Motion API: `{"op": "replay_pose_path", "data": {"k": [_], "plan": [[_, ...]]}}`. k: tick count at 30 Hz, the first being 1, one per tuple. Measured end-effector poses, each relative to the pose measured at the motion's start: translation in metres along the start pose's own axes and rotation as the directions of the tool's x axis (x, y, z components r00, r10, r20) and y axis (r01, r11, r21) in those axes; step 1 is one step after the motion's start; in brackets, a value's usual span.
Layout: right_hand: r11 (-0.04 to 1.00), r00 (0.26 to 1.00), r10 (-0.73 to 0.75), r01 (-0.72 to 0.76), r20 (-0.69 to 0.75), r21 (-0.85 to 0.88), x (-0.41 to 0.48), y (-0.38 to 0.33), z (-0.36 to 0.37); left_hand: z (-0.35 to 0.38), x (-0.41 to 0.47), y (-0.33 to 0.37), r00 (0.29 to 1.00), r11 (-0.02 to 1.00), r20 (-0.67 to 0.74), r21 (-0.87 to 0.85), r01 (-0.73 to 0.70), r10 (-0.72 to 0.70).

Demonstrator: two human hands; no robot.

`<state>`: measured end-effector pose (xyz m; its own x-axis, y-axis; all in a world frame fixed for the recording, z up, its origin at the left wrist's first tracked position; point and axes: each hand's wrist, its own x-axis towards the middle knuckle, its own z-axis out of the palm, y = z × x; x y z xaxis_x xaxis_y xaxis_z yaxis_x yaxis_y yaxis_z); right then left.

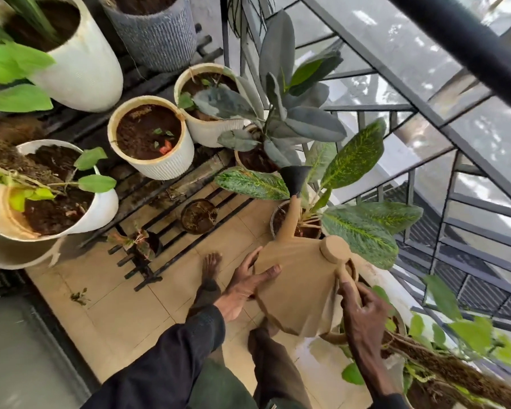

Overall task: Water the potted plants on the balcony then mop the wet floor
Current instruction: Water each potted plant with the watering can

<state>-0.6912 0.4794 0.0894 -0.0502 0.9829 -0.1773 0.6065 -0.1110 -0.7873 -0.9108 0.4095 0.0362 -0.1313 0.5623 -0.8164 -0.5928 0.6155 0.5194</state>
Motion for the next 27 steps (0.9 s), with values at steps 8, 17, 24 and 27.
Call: {"op": "replay_pose_path", "data": {"k": [8,17,24,27], "plan": [[0.998,0.999,0.045,-0.045,0.008,-0.053,0.039,-0.063,0.087,-0.071,0.043,0.075,0.999,0.992,-0.035,0.127,0.008,-0.004],[0.976,0.993,0.088,-0.07,0.078,-0.206,0.118,-0.117,0.135,-0.1,0.07,0.143,0.984,0.98,-0.019,0.088,0.179,-0.178],[0.965,0.977,0.182,-0.155,0.115,-0.211,0.163,-0.123,0.143,-0.093,0.085,0.169,0.961,0.959,0.002,0.063,0.276,-0.277],[0.96,0.975,0.165,-0.124,0.148,-0.252,0.177,-0.126,0.14,-0.088,0.088,0.173,0.954,0.954,0.03,0.044,0.298,-0.299]]}}
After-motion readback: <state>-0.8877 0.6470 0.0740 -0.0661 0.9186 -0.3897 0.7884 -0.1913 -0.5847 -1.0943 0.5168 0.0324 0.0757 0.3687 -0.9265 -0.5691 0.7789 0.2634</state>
